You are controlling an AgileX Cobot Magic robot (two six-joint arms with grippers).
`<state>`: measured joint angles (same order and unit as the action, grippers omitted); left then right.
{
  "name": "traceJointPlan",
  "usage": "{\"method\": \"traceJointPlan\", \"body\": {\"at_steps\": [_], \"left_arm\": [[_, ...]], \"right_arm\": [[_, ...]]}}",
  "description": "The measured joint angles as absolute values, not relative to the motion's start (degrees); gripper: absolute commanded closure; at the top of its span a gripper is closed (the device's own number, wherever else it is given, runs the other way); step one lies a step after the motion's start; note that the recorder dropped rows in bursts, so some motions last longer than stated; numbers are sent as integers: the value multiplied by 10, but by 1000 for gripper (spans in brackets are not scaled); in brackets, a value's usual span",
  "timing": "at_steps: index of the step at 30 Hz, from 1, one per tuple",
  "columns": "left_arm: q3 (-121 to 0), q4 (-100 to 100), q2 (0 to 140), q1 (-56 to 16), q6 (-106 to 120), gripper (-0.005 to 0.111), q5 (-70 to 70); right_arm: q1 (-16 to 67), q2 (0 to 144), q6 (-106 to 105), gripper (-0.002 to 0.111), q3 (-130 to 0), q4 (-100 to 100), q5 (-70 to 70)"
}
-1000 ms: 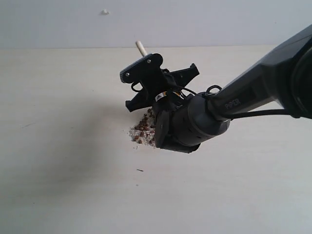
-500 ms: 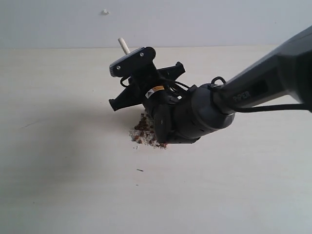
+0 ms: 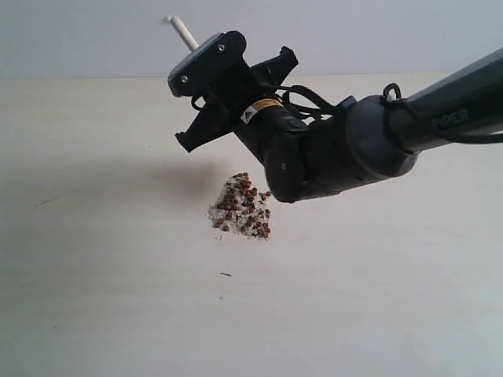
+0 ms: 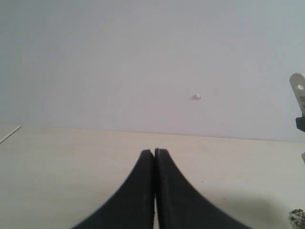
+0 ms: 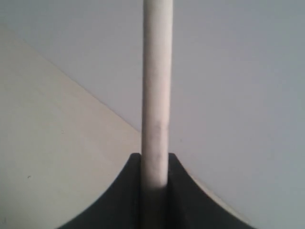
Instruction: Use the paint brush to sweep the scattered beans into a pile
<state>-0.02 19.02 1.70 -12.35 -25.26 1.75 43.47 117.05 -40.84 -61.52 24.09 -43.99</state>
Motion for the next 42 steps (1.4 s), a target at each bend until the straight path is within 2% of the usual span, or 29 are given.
{"method": "traceJointPlan", "body": {"at_steps": [6, 10, 19, 29, 42], "left_arm": [[0, 190, 17, -124, -253, 107, 17], [0, 190, 17, -124, -253, 107, 17], [0, 190, 17, -124, -253, 107, 17], [0, 190, 17, -124, -253, 107, 17], [0, 190, 17, -124, -253, 107, 17]], "right_arm": [[337, 1172, -126, 108, -599, -160, -455], [273, 1189, 19, 108, -599, -365, -532], [199, 1254, 104, 108, -634, -482, -656], [198, 1320, 209, 108, -764, -640, -675], [145, 1367, 256, 108, -801, -717, -698]]}}
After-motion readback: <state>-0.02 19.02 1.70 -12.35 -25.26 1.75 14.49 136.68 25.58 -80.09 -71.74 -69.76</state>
